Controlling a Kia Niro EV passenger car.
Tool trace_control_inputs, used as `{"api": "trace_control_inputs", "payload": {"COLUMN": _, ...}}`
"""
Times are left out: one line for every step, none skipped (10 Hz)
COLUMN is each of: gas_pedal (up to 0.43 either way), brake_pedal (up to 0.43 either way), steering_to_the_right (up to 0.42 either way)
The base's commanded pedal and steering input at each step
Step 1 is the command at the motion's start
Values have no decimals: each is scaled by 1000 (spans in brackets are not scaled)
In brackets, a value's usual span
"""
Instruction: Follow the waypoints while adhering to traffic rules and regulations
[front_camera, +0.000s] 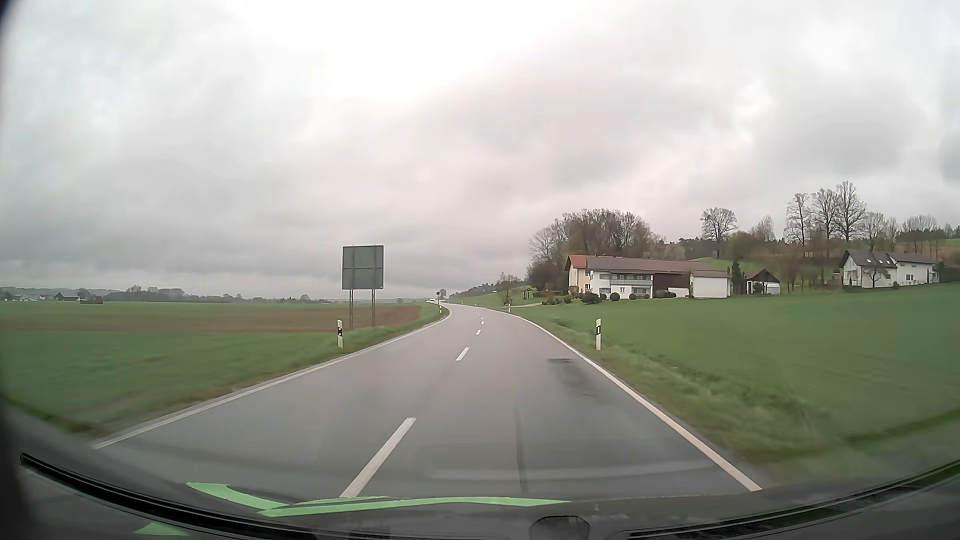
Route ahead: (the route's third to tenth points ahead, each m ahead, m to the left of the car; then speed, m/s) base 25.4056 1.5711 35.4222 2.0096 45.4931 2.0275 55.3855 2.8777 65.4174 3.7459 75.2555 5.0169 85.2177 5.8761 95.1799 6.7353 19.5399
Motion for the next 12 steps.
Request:
{"api": "trace_control_inputs", "payload": {"gas_pedal": 209, "brake_pedal": 0, "steering_to_the_right": -5}}
{"api": "trace_control_inputs", "payload": {"gas_pedal": 209, "brake_pedal": 0, "steering_to_the_right": -5}}
{"api": "trace_control_inputs", "payload": {"gas_pedal": 197, "brake_pedal": 0, "steering_to_the_right": -5}}
{"api": "trace_control_inputs", "payload": {"gas_pedal": 197, "brake_pedal": 0, "steering_to_the_right": -4}}
{"api": "trace_control_inputs", "payload": {"gas_pedal": 197, "brake_pedal": 0, "steering_to_the_right": -4}}
{"api": "trace_control_inputs", "payload": {"gas_pedal": 169, "brake_pedal": 0, "steering_to_the_right": -4}}
{"api": "trace_control_inputs", "payload": {"gas_pedal": 157, "brake_pedal": 0, "steering_to_the_right": -4}}
{"api": "trace_control_inputs", "payload": {"gas_pedal": 138, "brake_pedal": 0, "steering_to_the_right": -4}}
{"api": "trace_control_inputs", "payload": {"gas_pedal": 138, "brake_pedal": 0, "steering_to_the_right": -4}}
{"api": "trace_control_inputs", "payload": {"gas_pedal": 130, "brake_pedal": 0, "steering_to_the_right": -4}}
{"api": "trace_control_inputs", "payload": {"gas_pedal": 130, "brake_pedal": 0, "steering_to_the_right": -4}}
{"api": "trace_control_inputs", "payload": {"gas_pedal": 130, "brake_pedal": 0, "steering_to_the_right": -4}}
